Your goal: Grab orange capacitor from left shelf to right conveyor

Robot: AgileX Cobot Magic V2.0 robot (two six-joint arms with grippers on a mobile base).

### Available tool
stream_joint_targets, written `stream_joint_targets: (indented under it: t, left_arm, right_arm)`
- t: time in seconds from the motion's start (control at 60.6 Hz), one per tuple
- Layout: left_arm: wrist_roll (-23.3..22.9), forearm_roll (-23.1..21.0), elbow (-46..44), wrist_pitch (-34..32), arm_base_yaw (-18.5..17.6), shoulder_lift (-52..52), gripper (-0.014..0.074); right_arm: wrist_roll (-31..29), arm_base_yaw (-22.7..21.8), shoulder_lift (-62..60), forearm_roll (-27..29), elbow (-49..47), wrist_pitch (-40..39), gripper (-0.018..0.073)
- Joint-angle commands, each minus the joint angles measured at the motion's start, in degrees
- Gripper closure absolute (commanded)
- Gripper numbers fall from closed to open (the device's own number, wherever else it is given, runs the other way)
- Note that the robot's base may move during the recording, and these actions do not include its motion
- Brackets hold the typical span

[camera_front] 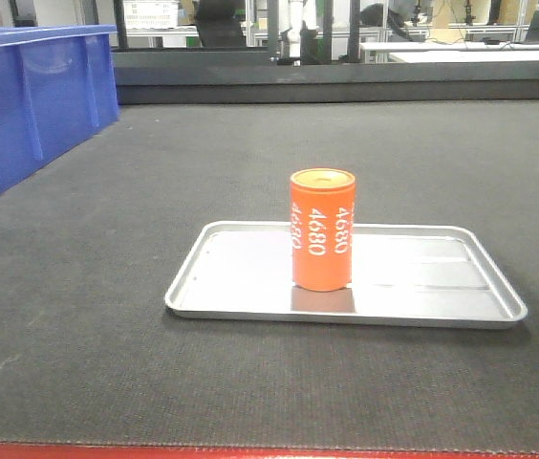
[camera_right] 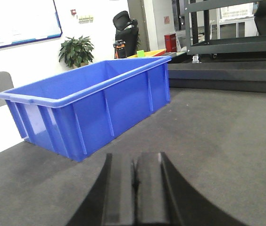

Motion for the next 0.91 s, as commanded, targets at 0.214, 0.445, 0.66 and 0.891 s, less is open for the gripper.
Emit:
stream_joint_targets:
  t: [0.214,0.445,0.66,0.891]
  left_arm:
    - [0.0,-0.3,-0.4,-4.7,-0.3,0.6,0.0701]
    - [-0.4,-0.3,-0.4,-4.7,-0.3,0.6,0.0701]
    - [0.0,-0.3,-0.4,-4.7,-0.3,0.6,0.0701]
    - [0.0,-0.3,-0.4,-4.7,-0.3,0.6,0.0701]
  right_arm:
    - [-0.1,-0.2,-11.4,-0.2,-1.3,3.7,0.0516]
    - [-4.3,-4.3,-13.3,1.3,-1.3,2.8,0.0511]
    - [-8.5,-16.8,-13.3,6.6,-1.3,3.4,0.0511]
    - [-10.7,-35.5,-20.9,6.5,-1.3,17.0,0.0511]
